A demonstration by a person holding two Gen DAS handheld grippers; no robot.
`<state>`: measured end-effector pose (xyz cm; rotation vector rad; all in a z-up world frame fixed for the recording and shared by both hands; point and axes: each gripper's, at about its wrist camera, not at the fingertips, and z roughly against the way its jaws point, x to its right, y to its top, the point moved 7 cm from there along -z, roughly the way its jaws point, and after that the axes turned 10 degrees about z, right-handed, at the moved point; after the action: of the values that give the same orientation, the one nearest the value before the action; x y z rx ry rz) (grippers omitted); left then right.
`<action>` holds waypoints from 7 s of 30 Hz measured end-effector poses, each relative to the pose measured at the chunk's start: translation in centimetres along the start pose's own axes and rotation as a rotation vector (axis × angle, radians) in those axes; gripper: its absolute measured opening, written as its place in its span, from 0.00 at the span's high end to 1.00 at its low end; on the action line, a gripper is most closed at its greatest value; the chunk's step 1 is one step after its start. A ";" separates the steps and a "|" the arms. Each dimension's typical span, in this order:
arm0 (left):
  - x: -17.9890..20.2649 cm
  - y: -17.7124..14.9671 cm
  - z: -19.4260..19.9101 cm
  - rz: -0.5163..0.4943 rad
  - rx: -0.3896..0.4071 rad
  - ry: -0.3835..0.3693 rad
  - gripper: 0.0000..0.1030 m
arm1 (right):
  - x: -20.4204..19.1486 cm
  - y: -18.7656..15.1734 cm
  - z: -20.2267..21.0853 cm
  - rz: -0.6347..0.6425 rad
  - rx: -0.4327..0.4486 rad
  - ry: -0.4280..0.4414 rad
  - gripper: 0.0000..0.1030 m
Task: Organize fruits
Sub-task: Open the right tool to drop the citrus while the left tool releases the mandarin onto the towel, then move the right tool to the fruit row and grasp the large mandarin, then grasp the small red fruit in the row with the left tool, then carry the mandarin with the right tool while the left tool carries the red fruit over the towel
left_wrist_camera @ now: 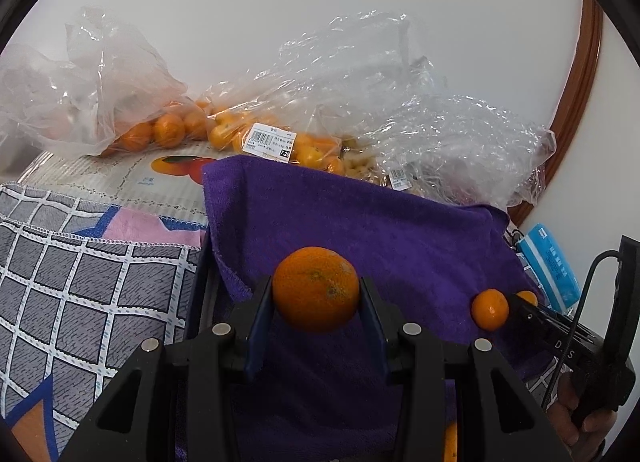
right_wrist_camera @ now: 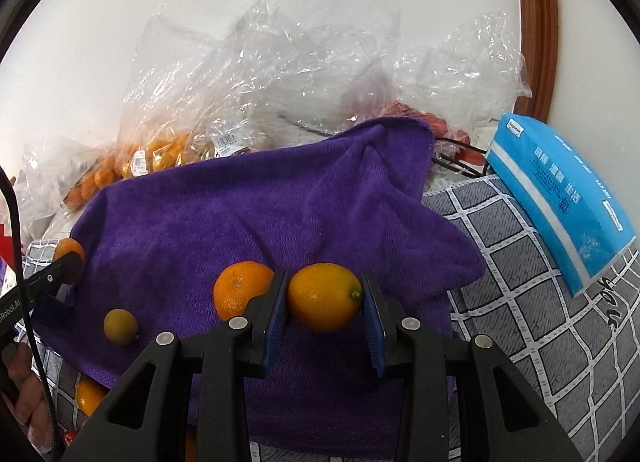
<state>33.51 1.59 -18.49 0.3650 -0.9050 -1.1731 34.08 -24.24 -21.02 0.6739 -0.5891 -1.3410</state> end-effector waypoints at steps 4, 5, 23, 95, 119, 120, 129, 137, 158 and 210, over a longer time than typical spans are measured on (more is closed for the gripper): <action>-0.4 0.0 -0.3 0.016 -0.015 0.004 0.61 | 0.0 0.0 0.1 0.007 0.000 -0.003 0.65; -0.4 0.0 -0.3 0.013 -0.013 0.004 0.61 | -0.1 0.1 0.2 0.008 0.003 -0.004 0.63; 1.3 -0.1 1.5 -0.054 0.054 -0.041 0.59 | -1.4 1.7 4.3 0.070 0.164 -0.006 0.46; 2.2 -12.1 8.4 -0.222 -0.283 -0.022 0.66 | -1.4 -10.8 9.9 0.001 -0.069 0.045 0.58; 2.1 -12.0 7.7 -0.244 -0.240 -0.011 0.77 | -1.3 -11.2 8.8 0.013 -0.124 0.003 0.57; 2.1 -12.0 7.7 -0.245 -0.240 -0.011 0.77 | -1.3 -11.2 8.8 0.014 -0.123 0.001 0.57; 0.8 -10.6 9.0 -0.088 -0.192 -0.165 0.77 | -1.5 -11.1 9.4 0.025 -0.091 0.011 0.57; 0.7 -10.2 9.5 -0.074 -0.145 -0.172 0.77 | -1.3 -10.8 10.6 0.008 -0.032 0.022 0.57; 1.5 0.0 11.2 -0.067 0.034 -0.073 0.77 | -1.6 -1.9 11.6 -0.016 0.071 0.028 0.57; -0.8 0.0 3.4 0.018 0.015 -0.057 0.77 | -3.4 -0.6 2.1 0.021 -0.016 0.020 0.57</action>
<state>30.86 2.96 -16.73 0.3365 -0.9652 -1.1650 31.68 -21.16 -20.10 0.6657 -0.5671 -1.3164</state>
